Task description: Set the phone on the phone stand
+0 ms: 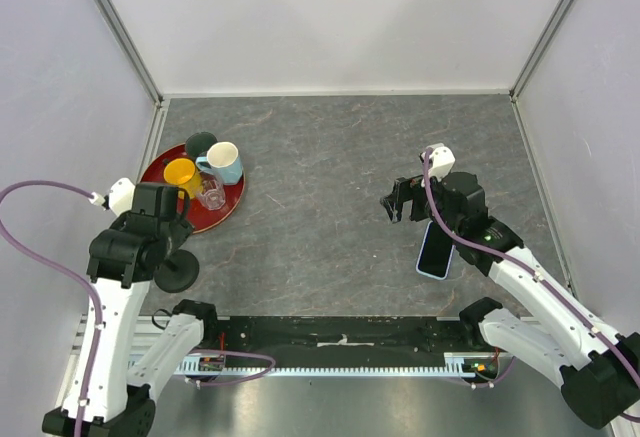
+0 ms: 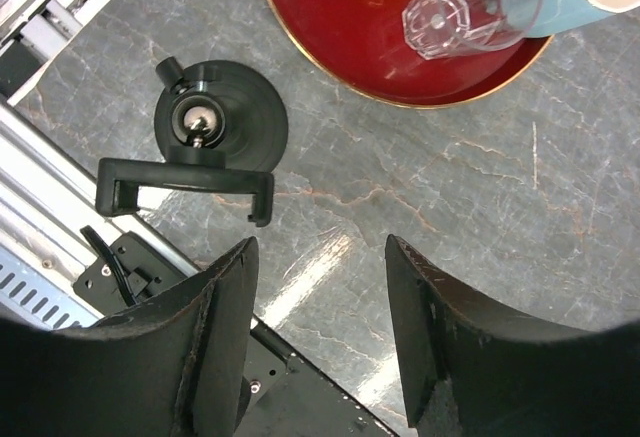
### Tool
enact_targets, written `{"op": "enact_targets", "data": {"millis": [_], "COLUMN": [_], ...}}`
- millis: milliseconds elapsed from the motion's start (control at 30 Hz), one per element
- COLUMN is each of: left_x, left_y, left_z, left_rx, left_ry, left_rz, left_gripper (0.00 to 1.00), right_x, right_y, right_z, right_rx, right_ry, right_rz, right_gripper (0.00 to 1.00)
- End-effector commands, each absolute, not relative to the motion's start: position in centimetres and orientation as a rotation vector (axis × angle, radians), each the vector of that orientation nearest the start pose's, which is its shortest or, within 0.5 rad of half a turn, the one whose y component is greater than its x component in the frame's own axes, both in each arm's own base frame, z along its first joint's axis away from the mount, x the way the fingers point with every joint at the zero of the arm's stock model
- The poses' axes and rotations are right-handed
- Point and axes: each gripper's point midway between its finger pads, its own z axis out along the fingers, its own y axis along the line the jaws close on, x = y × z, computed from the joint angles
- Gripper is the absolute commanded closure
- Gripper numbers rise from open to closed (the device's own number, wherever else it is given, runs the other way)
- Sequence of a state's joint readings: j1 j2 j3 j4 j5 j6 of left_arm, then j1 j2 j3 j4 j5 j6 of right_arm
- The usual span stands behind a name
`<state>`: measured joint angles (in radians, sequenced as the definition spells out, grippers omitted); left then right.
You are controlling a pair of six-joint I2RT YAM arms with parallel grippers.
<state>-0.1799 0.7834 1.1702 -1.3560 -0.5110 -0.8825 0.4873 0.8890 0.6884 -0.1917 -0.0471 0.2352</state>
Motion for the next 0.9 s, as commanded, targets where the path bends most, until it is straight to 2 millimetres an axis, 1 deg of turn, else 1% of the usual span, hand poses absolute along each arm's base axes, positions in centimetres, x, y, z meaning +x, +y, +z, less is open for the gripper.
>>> {"op": "enact_targets", "data": {"millis": [0, 200, 300, 333, 400, 467, 600, 700, 767, 867], "left_x": [11.1, 10.4, 10.3, 10.3, 10.5, 10.9, 11.8, 11.9, 11.4, 11.6], "left_y": [4.0, 4.3, 4.0, 3.9, 3.8, 4.0, 4.4, 4.9, 5.4, 5.7], "left_z": [20.7, 20.3, 19.3, 18.6, 18.1, 18.0, 18.6, 18.3, 18.5, 19.0], "left_rx": [-1.003, -0.990, -1.017, -1.039, -1.055, -1.071, -1.071, -1.085, -1.116, -1.142], "left_ry": [2.335, 2.351, 2.378, 2.402, 2.422, 2.423, 2.382, 2.373, 2.358, 2.322], "left_rz": [0.306, 0.313, 0.311, 0.330, 0.346, 0.368, 0.384, 0.438, 0.486, 0.485], "left_gripper": [0.40, 0.40, 0.39, 0.39, 0.40, 0.40, 0.41, 0.42, 0.44, 0.44], "right_x": [27.5, 27.6, 27.7, 27.7, 27.7, 27.6, 27.6, 27.6, 27.6, 27.7], "right_y": [16.8, 16.7, 16.6, 16.6, 16.5, 16.5, 16.3, 16.4, 16.4, 16.3], "right_z": [20.7, 20.8, 20.5, 20.6, 20.6, 20.7, 20.8, 20.9, 20.8, 20.8], "right_rx": [-0.284, -0.272, -0.268, -0.270, -0.267, -0.264, -0.256, -0.258, -0.260, -0.259], "right_ry": [1.934, 1.931, 1.946, 1.946, 1.945, 1.943, 1.939, 1.940, 1.943, 1.943], "right_rz": [0.535, 0.526, 0.518, 0.517, 0.514, 0.514, 0.510, 0.510, 0.511, 0.507], "right_gripper": [0.02, 0.02, 0.02, 0.02, 0.02, 0.02, 0.02, 0.02, 0.02, 0.02]}}
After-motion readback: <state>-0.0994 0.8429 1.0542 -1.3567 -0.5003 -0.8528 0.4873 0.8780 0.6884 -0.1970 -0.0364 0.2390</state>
